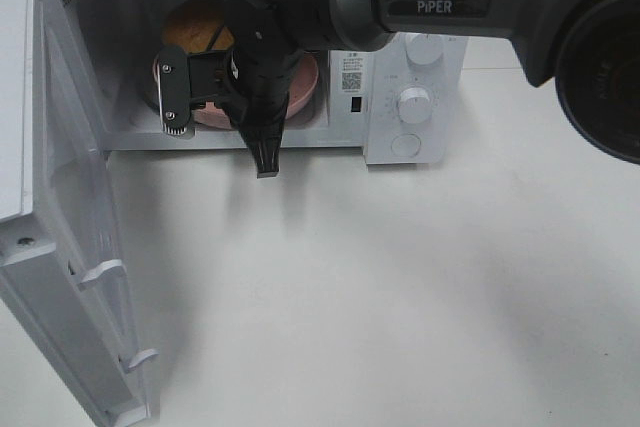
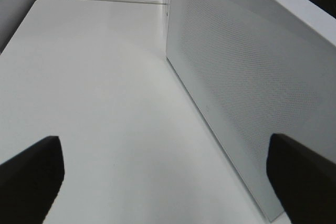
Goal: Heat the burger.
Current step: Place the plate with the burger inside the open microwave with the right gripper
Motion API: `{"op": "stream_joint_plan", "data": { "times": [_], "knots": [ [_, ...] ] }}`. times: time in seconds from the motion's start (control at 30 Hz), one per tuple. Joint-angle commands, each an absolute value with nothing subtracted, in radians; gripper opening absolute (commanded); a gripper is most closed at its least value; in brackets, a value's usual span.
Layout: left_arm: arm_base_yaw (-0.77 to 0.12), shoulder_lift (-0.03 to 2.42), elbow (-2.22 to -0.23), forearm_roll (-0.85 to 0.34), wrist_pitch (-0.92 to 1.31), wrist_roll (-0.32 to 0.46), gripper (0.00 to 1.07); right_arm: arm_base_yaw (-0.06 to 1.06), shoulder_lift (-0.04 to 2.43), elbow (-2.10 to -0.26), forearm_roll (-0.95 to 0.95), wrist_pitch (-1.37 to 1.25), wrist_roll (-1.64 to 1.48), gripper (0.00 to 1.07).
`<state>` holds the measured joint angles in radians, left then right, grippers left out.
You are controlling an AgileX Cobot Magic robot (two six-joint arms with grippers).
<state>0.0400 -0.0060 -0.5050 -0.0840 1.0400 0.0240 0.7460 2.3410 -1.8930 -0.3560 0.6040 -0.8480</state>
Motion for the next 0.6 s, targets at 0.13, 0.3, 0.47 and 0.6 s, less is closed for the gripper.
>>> {"op": "stream_joint_plan", "data": {
  "times": [0.13, 0.3, 0.47, 0.6],
  "knots": [
    [0.042, -0.026, -0.503, -0.089, 1.037, 0.024, 0.98, 0.746, 2.329, -1.911, -0.372, 0.519, -0.865, 0.03],
    [0.042, -0.026, -0.503, -0.089, 1.037, 0.024, 0.98, 0.746, 2.341, -1.911, -0.368, 0.513, -0.865, 0.04],
    [0.042, -0.026, -0.503, -0.089, 1.037, 0.024, 0.98, 0.746, 2.347, -1.911, -0.353, 0.494, -0.865, 0.07],
    [0.042, -0.026, -0.503, -0.089, 1.037, 0.024, 0.98, 0.746, 2.347, -1.911, -0.354, 0.487, -0.863, 0.17]
  ]
}}
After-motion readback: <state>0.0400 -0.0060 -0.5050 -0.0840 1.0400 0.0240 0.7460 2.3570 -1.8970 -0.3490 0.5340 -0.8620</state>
